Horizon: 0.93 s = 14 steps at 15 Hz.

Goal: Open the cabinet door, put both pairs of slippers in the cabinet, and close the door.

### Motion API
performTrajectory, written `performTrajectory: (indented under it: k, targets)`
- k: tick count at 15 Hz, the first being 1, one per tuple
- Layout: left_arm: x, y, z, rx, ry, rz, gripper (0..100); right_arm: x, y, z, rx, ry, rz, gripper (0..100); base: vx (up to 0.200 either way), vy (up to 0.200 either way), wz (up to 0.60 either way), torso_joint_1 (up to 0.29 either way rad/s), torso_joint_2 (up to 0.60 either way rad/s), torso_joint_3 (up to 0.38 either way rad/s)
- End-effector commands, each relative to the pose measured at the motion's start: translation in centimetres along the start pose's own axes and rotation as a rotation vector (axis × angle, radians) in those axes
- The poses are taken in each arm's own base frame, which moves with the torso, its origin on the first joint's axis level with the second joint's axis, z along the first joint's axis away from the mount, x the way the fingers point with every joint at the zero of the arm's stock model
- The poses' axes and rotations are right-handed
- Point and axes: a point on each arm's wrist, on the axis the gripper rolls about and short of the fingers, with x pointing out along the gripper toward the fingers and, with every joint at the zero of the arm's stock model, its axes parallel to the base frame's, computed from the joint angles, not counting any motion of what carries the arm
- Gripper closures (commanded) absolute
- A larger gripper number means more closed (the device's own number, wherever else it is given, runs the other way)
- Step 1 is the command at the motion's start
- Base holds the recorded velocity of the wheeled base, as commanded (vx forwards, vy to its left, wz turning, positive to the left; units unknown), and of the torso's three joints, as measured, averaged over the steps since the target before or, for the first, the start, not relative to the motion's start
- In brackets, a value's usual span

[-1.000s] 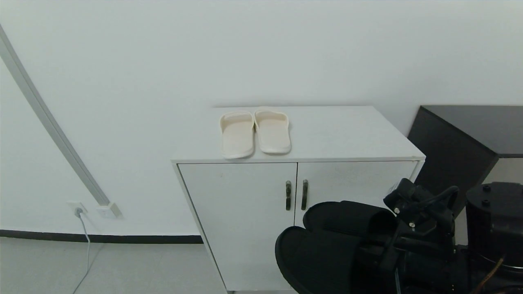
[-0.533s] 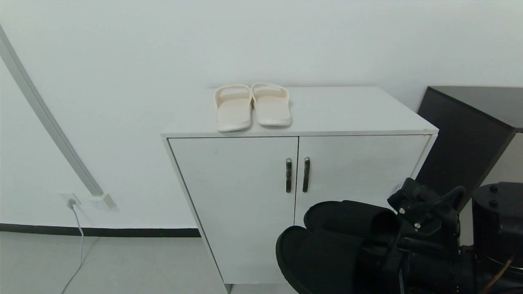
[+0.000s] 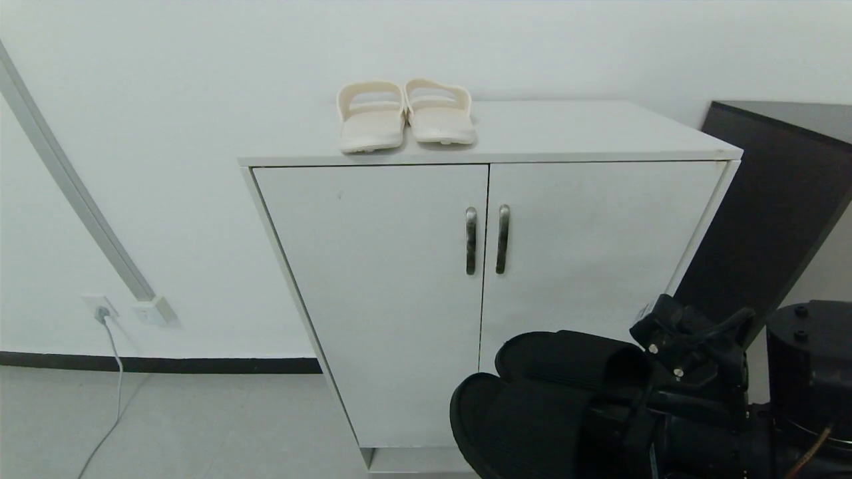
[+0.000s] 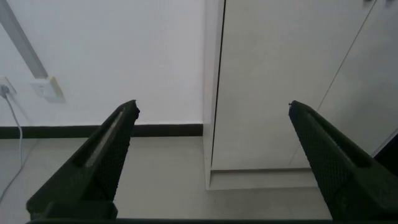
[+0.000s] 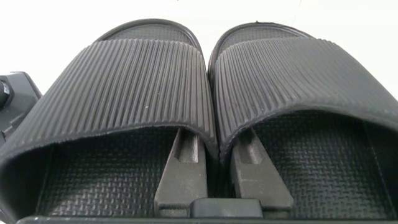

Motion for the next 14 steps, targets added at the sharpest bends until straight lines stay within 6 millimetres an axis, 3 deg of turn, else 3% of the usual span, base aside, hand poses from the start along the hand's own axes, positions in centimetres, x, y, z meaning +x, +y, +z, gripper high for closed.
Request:
performTrajectory:
  k: [1,6,10,13,14]
  targets:
    - [0.0,0.0,0.0,0.007,0.001,-0.002,0,0.3,0.0,-0.2,-0.001,0.012,0.010,100,0.000,0.000,0.00,-0.076,0.45,0.359]
    - [0.0,0.0,0.0,0.016,0.001,0.006,0,0.2,0.1,-0.4,0.000,0.019,0.020,100,0.000,0.000,0.00,-0.043,0.44,0.395]
    - [0.0,0.0,0.3,0.025,-0.016,0.000,0,0.3,0.0,-0.6,0.000,0.026,0.019,100,0.000,0.000,0.00,0.000,0.14,0.133]
    - [-0.4,-0.1,7.8,-0.070,-0.095,-0.071,0,0.4,0.1,-0.6,-0.001,0.016,0.022,100,0.000,0.000,0.00,0.000,0.00,0.000]
    - [-0.3,-0.1,7.8,-0.070,-0.092,-0.074,0,0.4,0.1,-0.6,-0.001,0.016,0.022,100,0.000,0.000,0.00,0.000,0.00,0.000]
